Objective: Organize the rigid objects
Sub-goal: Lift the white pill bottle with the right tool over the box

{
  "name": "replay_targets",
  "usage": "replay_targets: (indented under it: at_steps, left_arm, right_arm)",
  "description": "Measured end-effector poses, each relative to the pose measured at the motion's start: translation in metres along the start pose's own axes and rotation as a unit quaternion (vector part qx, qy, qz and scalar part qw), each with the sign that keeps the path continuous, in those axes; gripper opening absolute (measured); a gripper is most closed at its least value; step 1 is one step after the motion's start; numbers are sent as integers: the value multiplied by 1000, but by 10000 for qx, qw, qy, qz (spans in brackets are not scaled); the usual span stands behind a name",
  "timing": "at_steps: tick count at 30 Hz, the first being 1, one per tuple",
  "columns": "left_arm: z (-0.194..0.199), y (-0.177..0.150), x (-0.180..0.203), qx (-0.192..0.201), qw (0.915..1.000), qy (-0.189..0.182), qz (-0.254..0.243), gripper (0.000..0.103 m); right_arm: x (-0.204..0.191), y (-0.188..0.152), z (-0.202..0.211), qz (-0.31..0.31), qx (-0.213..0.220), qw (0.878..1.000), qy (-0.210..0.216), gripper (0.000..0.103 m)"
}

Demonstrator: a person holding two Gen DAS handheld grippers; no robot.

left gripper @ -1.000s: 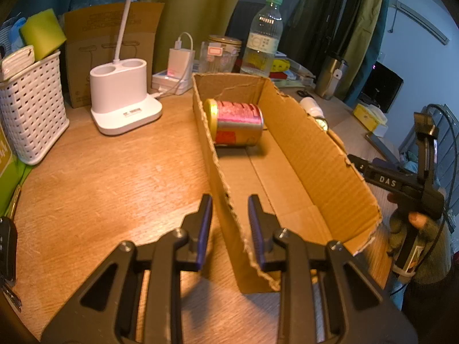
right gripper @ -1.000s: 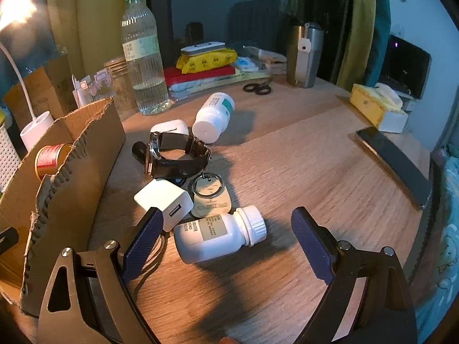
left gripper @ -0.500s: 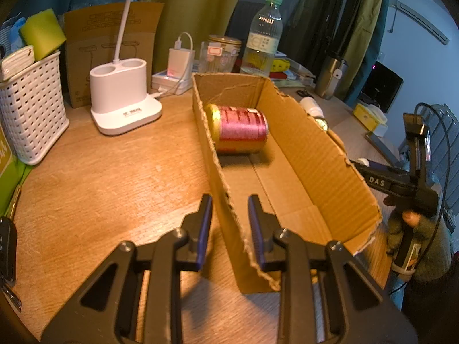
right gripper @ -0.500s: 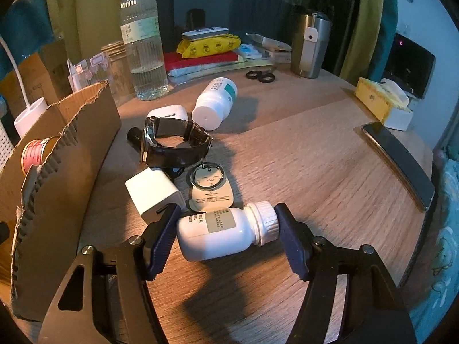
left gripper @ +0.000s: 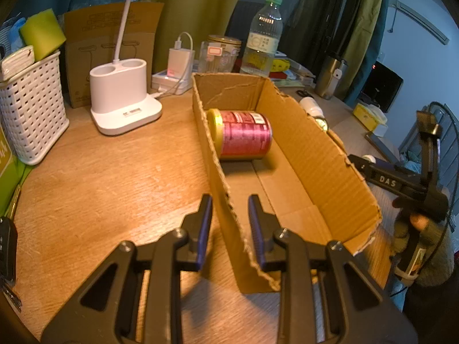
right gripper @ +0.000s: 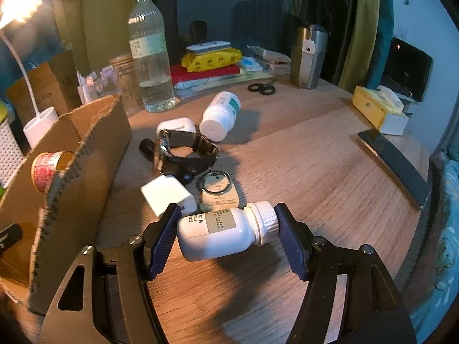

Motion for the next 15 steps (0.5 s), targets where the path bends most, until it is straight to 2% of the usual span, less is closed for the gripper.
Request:
replay_targets:
  at_steps: [15]
  left_arm:
    - [0, 0, 0, 0, 10000, 0, -2, 27]
  right_arm:
    - [-29, 20, 54, 184, 536, 9980, 281, 70]
Point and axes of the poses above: each gripper's, at about its wrist camera, not at the fingertips, and z roughly against the way its jaws point, x to its right, y to its top, the point moved 7 cm from there along -z, roughly the way its jaws point, and after that the axes turned 2 degrees about -y, right-handed, at the moved point
